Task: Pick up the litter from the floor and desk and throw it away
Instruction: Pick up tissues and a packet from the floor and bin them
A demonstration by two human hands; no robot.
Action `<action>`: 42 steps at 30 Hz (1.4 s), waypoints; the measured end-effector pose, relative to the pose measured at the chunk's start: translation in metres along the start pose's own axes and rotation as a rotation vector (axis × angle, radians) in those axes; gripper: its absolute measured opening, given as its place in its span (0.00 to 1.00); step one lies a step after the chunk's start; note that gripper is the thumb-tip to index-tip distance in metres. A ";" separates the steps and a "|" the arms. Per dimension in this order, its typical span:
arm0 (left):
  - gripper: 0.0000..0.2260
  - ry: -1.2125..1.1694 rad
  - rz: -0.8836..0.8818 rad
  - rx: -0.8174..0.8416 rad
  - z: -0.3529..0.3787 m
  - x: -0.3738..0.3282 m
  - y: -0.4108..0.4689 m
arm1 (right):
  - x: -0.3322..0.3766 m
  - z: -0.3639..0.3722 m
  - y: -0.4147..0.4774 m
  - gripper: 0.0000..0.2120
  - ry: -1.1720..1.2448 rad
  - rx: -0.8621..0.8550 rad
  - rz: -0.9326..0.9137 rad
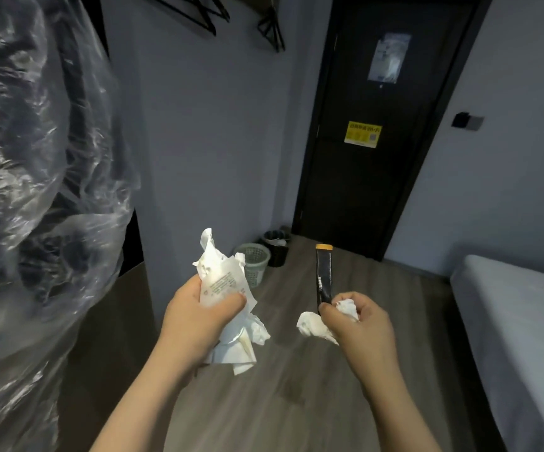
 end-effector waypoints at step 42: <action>0.14 0.108 -0.178 0.091 0.313 0.072 0.801 | -0.149 0.162 0.804 0.04 -0.186 0.035 0.191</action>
Point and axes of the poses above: each hand's wrist, its own y-axis towards the middle knuckle, its own z-axis out of the palm, x = y × z, the point moved 5 cm from there along y, towards the middle knuckle, and after that the axes turned 3 degrees about y, right-handed, at the moved point
